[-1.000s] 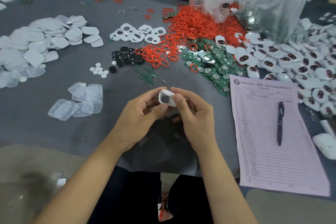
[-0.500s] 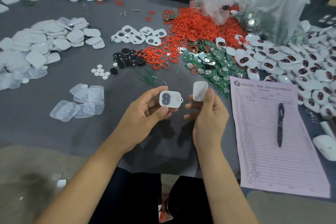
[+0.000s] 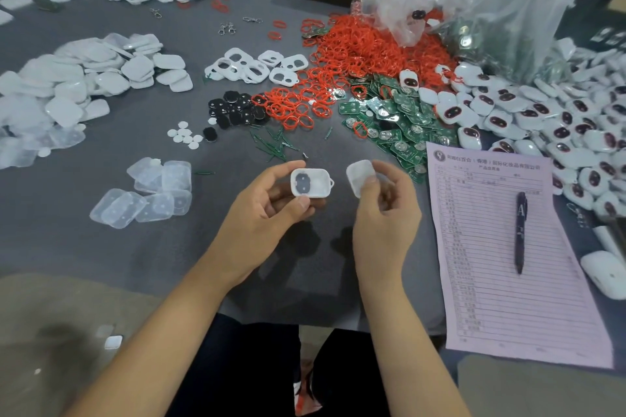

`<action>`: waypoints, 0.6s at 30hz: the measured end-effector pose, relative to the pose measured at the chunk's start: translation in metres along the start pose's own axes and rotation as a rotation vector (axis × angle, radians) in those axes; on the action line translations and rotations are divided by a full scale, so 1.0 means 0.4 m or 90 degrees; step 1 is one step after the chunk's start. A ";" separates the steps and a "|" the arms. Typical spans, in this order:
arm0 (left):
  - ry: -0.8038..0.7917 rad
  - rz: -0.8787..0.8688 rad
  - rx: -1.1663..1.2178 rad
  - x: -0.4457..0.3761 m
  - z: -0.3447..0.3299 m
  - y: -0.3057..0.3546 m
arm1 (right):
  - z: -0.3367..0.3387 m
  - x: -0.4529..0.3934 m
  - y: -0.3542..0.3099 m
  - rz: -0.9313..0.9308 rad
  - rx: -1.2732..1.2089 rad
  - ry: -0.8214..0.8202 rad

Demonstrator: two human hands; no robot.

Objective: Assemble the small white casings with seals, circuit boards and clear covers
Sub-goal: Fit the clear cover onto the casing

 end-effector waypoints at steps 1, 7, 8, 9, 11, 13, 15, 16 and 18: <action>0.015 -0.004 0.009 0.000 0.002 0.001 | 0.001 0.007 -0.008 0.054 0.083 -0.003; 0.072 -0.008 0.033 0.001 0.002 0.010 | -0.031 0.006 -0.016 0.254 0.370 -0.125; 0.068 -0.006 0.032 0.001 0.002 0.010 | -0.030 -0.013 -0.013 0.251 0.363 -0.136; 0.061 -0.003 0.032 0.001 0.001 0.010 | -0.024 -0.039 -0.008 0.241 0.365 -0.124; 0.049 0.000 0.024 0.000 0.000 0.009 | 0.000 -0.100 0.004 0.210 0.409 -0.063; 0.039 0.004 0.012 -0.001 -0.002 0.008 | 0.010 -0.146 0.023 0.191 0.496 -0.034; 0.029 0.009 0.002 -0.004 -0.004 0.004 | 0.002 -0.165 0.034 0.215 0.578 -0.046; 0.021 0.011 -0.005 -0.006 -0.005 0.001 | -0.004 -0.168 0.037 0.227 0.604 -0.050; 0.000 0.016 -0.017 -0.009 -0.006 -0.005 | -0.010 -0.170 0.040 0.239 0.631 -0.051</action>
Point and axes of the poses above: each hand's wrist, its own x-axis away from the middle knuckle, its own z-axis out of the back of the hand, y = z × x, the point moved 6 cm from there along -x, towards the middle knuckle, and after that the axes turned 13 degrees about y, right-handed, at the moved point
